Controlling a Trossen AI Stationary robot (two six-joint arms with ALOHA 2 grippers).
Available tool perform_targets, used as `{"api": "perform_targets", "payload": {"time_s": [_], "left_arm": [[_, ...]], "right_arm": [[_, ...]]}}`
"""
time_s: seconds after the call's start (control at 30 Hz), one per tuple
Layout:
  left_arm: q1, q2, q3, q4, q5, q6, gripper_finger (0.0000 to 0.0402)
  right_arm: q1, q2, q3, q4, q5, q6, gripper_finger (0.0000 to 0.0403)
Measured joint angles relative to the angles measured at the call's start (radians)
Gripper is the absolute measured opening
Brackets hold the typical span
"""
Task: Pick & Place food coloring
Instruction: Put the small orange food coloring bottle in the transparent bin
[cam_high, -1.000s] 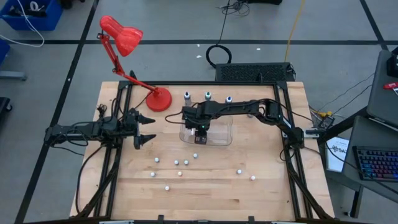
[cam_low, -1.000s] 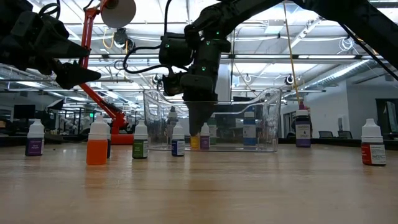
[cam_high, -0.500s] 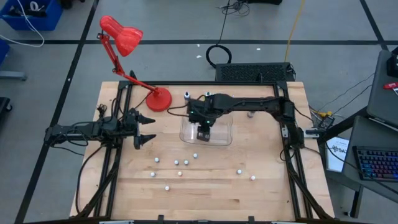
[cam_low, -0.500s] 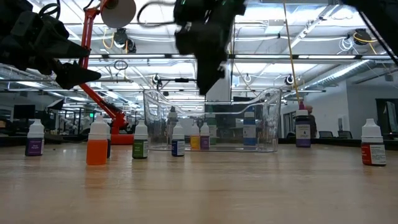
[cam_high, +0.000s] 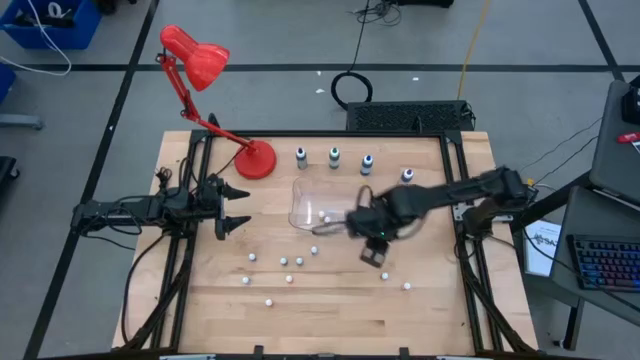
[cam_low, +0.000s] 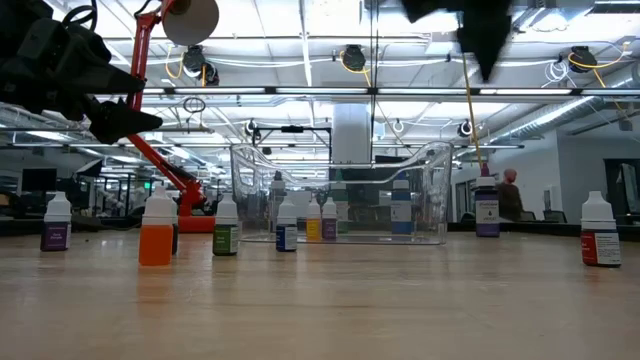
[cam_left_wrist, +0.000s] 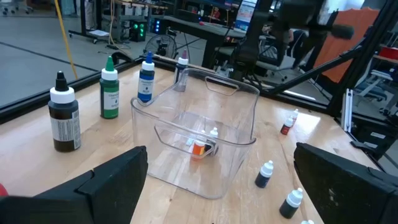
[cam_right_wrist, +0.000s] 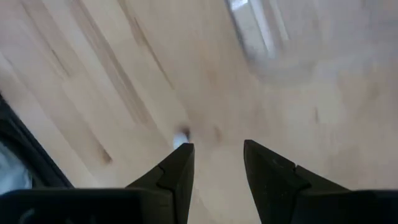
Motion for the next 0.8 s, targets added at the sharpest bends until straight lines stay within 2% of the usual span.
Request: {"api": "perform_targets", "payload": {"time_s": [0.27, 0.43, 0.57, 0.63, 0.8], "left_arm": [[0.000, 0.000, 0.000, 0.000, 0.000, 0.000, 0.0399], [0.000, 0.000, 0.000, 0.000, 0.000, 0.000, 0.0399], [0.000, 0.000, 0.000, 0.000, 0.000, 0.000, 0.0399], [0.000, 0.000, 0.000, 0.000, 0.000, 0.000, 0.0399], [0.000, 0.000, 0.000, 0.000, 0.000, 0.000, 0.0399]], "right_arm": [[0.225, -0.213, -0.336, 0.053, -0.051, 0.480, 0.0128], [0.322, -0.313, -0.509, 0.235, -0.021, 0.683, 0.0128], [0.350, -0.357, -0.646, 0.433, -0.003, 0.689, 0.0128], [0.354, -0.382, -0.695, 0.468, 0.076, 0.661, 0.0128], [0.354, -0.494, -0.733, 0.410, 0.305, 0.556, 0.0128]]}}
